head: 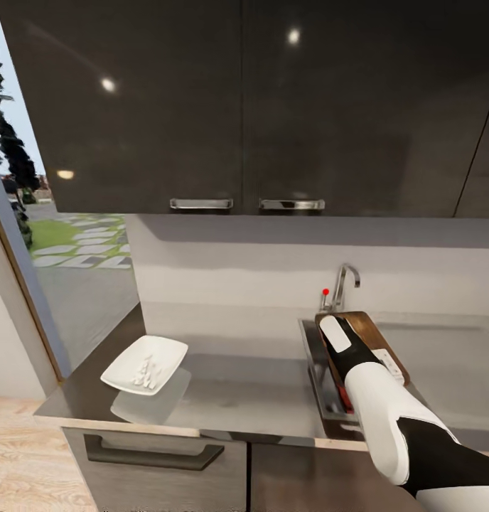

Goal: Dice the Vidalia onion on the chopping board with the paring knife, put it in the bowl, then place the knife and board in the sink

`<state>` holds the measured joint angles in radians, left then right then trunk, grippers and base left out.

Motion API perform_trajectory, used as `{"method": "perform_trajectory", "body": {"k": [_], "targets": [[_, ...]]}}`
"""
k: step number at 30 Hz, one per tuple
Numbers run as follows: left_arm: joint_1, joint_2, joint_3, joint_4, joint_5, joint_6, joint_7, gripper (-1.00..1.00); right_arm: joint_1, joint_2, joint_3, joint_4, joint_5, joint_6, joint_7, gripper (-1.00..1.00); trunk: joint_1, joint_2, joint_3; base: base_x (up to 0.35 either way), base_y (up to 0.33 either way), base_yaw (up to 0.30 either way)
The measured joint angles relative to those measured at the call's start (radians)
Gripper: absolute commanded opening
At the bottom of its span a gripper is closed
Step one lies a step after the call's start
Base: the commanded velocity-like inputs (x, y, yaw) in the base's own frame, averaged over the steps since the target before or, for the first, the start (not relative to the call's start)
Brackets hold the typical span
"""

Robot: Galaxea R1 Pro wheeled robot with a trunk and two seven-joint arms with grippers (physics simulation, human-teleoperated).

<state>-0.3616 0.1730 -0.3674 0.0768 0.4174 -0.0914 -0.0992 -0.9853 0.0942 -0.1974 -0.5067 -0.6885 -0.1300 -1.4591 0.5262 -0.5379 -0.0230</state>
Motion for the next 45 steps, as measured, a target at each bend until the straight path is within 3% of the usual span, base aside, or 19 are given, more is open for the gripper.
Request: {"method": "perform_trajectory", "body": {"k": [8, 15, 45], "targets": [[0.000, 0.000, 0.000, 0.000, 0.000, 0.000, 0.000, 1.00, 0.000, 0.000, 0.000, 0.004, 0.003, -0.005, 0.001, -1.00, 0.000, 0.000, -0.013, 0.003, 0.000, 0.000], [0.000, 0.001, 0.000, 0.000, 0.000, 0.000, 0.000, 1.00, 0.000, -0.001, 0.000, 0.028, 0.003, -0.058, -0.001, -1.00, 0.000, 0.000, -0.024, 0.090, 0.000, 0.000], [0.000, -0.001, -0.001, 0.000, 0.000, 0.000, -0.004, 1.00, 0.000, -0.001, 0.000, 0.034, 0.003, -0.060, 0.000, -1.00, 0.000, 0.000, -0.072, 0.092, 0.000, 0.000]]}}
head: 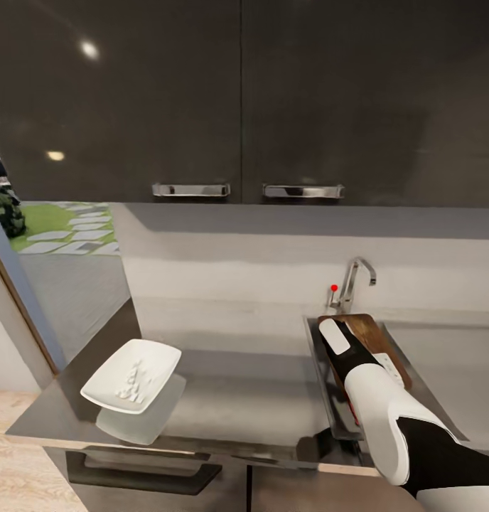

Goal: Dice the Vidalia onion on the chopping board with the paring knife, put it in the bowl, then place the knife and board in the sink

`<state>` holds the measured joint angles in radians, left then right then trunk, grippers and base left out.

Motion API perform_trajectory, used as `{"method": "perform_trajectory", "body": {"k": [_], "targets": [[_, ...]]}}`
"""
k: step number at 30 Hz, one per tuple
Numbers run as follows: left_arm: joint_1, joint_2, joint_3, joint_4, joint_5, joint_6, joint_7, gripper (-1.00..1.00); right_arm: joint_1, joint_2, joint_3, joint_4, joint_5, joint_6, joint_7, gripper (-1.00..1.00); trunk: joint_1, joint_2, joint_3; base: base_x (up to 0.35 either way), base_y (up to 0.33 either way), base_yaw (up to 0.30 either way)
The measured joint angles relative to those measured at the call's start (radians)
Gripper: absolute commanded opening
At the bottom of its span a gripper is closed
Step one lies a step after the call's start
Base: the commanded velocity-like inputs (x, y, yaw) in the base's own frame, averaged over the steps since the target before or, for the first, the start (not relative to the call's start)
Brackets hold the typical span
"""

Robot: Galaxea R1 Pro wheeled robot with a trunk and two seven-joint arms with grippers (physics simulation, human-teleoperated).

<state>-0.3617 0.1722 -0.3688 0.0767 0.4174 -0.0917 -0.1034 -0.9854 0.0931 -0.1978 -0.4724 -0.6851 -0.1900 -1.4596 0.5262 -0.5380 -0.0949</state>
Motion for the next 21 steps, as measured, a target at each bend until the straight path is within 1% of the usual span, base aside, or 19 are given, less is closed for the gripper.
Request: {"method": "perform_trajectory", "body": {"k": [5, 13, 21], "targets": [[0.000, -0.001, 0.000, 0.000, 0.000, 0.000, 0.000, 1.00, 0.000, -0.005, -0.001, 0.009, 0.002, 0.000, 0.001, -1.00, 0.000, 0.000, -0.008, 0.005, 0.000, 0.000], [0.000, -0.002, 0.000, 0.000, 0.000, 0.000, 0.000, 1.00, 0.000, -0.003, -0.001, 0.035, -0.001, -0.005, 0.004, -1.00, 0.000, 0.000, -0.021, 0.000, 0.000, 0.000], [0.000, -0.002, 0.000, 0.000, 0.000, 0.000, 0.000, 1.00, 0.000, -0.007, -0.003, 0.044, -0.003, -0.006, 0.005, -1.00, 0.000, 0.000, -0.034, 0.017, 0.000, 0.000]]}}
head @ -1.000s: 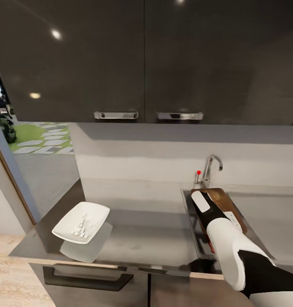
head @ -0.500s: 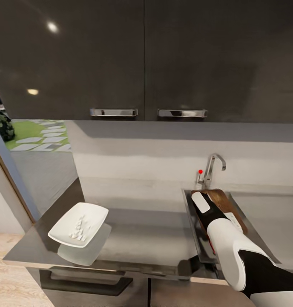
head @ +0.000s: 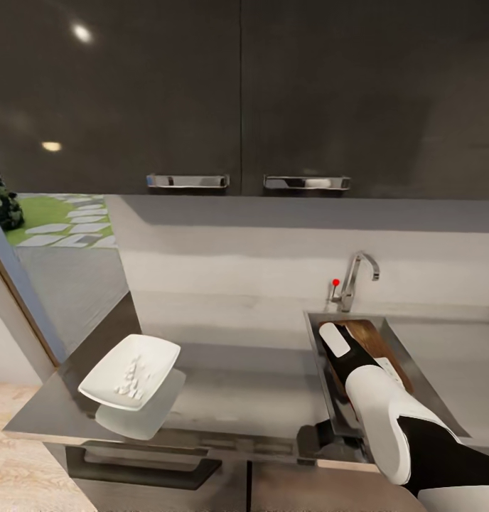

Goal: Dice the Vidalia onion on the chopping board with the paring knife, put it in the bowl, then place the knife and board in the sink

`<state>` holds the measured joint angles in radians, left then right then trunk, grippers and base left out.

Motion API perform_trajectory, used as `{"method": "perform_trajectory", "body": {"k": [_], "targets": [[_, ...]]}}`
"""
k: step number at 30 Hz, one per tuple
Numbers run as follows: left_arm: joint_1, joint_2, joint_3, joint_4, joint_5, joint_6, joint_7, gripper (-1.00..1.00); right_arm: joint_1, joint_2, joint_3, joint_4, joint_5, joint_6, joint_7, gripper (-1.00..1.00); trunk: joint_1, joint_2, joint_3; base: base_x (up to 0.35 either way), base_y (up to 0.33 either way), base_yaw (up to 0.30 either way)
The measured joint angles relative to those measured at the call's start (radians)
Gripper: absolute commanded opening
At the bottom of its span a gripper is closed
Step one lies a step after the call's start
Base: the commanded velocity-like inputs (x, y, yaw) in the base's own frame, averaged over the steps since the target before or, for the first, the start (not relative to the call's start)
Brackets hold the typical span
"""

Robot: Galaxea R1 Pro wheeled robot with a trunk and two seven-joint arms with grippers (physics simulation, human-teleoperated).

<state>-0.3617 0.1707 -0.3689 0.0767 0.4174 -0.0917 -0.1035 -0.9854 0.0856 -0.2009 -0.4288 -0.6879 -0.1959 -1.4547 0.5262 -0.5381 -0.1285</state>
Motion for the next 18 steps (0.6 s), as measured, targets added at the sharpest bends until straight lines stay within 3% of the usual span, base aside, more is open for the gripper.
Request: {"method": "perform_trajectory", "body": {"k": [18], "targets": [[0.000, 0.000, 0.000, 0.000, 0.000, 0.001, 0.002, 1.00, 0.000, 0.004, 0.001, 0.000, -0.001, 0.001, 0.000, -1.00, 0.000, 0.000, -0.029, 0.006, 0.000, 0.000]]}}
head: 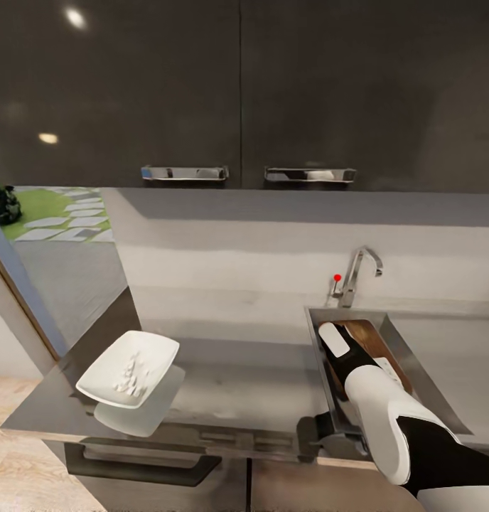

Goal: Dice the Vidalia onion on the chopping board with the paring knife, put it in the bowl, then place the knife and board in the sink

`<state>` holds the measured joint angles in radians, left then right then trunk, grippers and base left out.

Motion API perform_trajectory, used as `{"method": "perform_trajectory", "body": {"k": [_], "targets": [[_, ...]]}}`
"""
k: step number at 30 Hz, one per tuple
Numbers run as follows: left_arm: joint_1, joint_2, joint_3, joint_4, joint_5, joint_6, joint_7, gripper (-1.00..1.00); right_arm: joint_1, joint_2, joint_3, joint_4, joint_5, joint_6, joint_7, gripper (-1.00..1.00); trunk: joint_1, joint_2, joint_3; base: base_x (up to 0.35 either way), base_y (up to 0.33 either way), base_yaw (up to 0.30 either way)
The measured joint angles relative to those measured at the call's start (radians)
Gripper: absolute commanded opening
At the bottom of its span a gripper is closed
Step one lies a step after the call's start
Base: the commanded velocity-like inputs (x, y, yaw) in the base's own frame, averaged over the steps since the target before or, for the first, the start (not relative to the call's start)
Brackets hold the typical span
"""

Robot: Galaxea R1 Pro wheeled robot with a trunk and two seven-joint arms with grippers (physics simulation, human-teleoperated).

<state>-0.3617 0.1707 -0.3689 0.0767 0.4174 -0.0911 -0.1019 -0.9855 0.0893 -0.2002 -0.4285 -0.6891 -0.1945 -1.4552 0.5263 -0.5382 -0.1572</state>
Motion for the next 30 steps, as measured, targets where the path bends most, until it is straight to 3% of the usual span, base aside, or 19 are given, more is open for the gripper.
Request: {"method": "perform_trajectory", "body": {"k": [11, 16, 20, 30], "targets": [[0.000, 0.000, 0.000, 0.000, 0.000, 0.001, 0.001, 1.00, 0.000, -0.006, -0.007, 0.002, 0.000, 0.002, 0.003, -1.00, 0.000, 0.000, -0.018, 0.000, -0.003, 0.000], [0.000, 0.000, 0.000, 0.000, 0.000, 0.001, 0.003, 1.00, 0.000, -0.025, -0.009, 0.004, -0.002, 0.006, 0.023, -1.00, 0.000, 0.000, -0.026, 0.000, -0.111, 0.000], [0.000, 0.000, 0.000, 0.000, 0.000, 0.001, 0.003, 1.00, 0.000, -0.037, -0.023, 0.012, -0.080, 0.010, 0.079, -1.00, 0.000, 0.000, -0.032, 0.000, -0.129, 0.000], [0.000, 0.000, 0.000, 0.000, 0.000, 0.001, 0.003, 1.00, 0.000, -0.038, -0.022, 0.024, -0.097, 0.011, 0.102, -1.00, 0.000, 0.000, -0.048, 0.000, -0.018, 0.000]]}}
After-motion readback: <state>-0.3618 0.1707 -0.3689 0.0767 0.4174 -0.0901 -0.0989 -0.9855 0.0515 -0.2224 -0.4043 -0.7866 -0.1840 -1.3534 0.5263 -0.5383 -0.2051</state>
